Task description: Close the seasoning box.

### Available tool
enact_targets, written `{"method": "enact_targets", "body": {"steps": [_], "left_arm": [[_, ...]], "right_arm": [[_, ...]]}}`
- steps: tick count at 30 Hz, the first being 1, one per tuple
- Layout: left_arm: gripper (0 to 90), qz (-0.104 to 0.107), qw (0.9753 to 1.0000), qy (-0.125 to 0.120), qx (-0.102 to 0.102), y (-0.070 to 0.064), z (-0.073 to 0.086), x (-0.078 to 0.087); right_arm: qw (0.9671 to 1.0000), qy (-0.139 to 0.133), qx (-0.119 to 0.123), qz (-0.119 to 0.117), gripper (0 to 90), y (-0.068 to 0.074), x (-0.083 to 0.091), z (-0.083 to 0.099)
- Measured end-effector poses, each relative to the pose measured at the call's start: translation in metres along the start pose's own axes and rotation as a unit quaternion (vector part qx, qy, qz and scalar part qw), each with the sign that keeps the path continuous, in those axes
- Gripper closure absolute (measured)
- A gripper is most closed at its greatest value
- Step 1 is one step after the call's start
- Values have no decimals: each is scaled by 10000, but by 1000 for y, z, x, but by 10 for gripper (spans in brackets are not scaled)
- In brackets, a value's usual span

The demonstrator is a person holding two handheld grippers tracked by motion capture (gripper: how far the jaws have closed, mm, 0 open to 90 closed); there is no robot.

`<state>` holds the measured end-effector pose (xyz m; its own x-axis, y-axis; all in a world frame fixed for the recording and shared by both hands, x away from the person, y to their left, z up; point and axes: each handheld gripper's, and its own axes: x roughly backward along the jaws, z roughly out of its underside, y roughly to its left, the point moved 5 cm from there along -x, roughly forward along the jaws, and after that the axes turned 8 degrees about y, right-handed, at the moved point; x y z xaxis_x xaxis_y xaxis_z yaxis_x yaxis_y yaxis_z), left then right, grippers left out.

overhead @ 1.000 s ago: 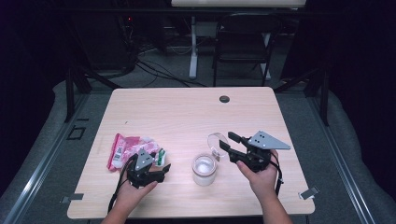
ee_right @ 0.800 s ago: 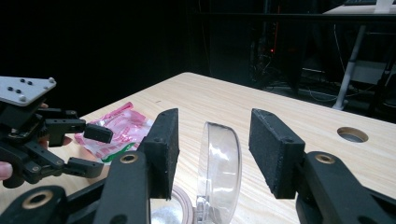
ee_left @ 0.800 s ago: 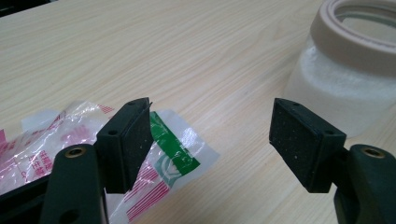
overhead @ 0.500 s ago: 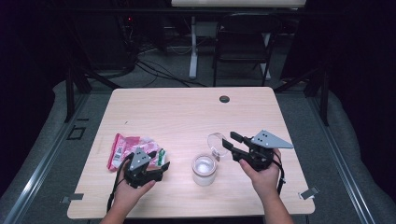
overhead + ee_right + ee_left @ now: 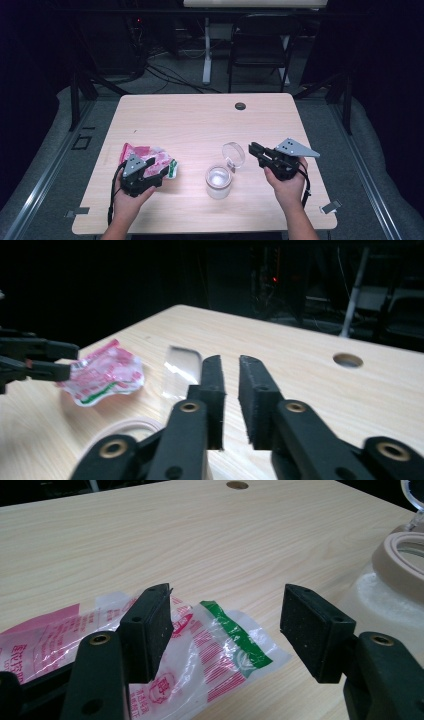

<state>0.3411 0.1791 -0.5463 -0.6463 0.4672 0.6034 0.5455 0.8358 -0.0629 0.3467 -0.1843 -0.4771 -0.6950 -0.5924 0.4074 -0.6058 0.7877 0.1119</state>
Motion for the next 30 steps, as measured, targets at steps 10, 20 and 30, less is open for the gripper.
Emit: {"method": "enact_targets", "body": {"steps": [10, 20, 30], "left_arm": [[373, -94, 9999, 30, 111, 6, 3, -2], [378, -105, 9999, 1, 88, 4, 3, -3], [382, -128, 9999, 11, 79, 4, 3, -3]], "right_arm": [[9993, 281, -162, 179, 900, -16, -12, 18], [9987, 477, -150, 26, 900, -12, -24, 26], [9983, 584, -11, -93, 900, -4, -29, 28]]}}
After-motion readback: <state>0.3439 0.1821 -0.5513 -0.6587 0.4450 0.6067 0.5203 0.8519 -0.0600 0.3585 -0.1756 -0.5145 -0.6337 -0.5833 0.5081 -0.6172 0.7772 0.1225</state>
